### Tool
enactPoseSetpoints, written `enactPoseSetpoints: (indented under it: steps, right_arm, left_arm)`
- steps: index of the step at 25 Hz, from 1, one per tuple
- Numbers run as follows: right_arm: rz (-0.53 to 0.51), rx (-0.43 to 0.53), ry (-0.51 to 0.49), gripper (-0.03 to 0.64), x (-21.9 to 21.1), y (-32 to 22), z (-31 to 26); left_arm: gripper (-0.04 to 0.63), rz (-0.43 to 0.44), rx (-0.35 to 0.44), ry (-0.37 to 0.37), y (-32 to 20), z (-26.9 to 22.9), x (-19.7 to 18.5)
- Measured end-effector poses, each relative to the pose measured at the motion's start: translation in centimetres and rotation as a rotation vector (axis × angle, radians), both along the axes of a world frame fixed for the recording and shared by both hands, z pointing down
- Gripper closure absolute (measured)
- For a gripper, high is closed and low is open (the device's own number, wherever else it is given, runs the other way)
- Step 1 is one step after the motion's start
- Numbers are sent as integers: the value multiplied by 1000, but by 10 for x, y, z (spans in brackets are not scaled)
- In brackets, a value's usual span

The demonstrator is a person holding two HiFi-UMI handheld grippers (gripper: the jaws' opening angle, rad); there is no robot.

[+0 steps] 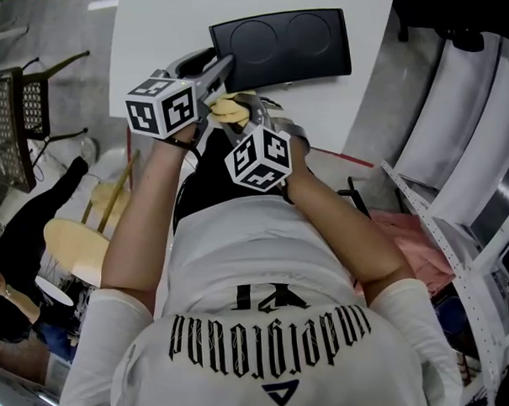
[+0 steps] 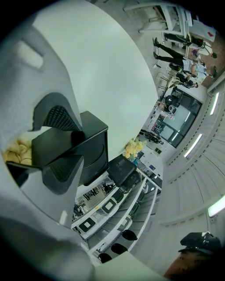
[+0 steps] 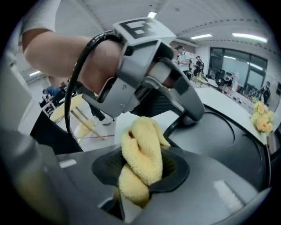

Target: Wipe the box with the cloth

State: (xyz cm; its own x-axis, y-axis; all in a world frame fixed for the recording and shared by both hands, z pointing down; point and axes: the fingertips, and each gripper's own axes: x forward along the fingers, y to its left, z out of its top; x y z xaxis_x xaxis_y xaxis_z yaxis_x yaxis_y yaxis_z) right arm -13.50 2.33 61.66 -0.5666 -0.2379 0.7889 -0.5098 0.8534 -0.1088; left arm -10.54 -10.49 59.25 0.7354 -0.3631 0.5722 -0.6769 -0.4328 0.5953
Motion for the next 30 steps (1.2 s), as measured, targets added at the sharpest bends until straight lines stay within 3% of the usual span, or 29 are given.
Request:
enactPoseSetpoints:
  steps: [3, 12, 23, 26, 30]
  right_arm:
    - [-35, 42, 38, 488, 7, -1, 4]
    - [127, 34, 113, 488, 93, -18, 6]
    - [86, 38, 8, 488, 46, -13, -19]
    - [126, 44, 9, 488, 67, -19, -27]
    - [217, 46, 41, 486, 126, -32, -29]
  left_arm:
    - [410, 1, 2, -1, -1, 0, 1]
    - [410, 2, 8, 1, -1, -2, 2]
    - [410, 8, 6, -5, -1, 0, 2]
    - [410, 12, 3, -8, 0, 1, 2]
    - [410, 17, 2, -15, 0, 1, 1]
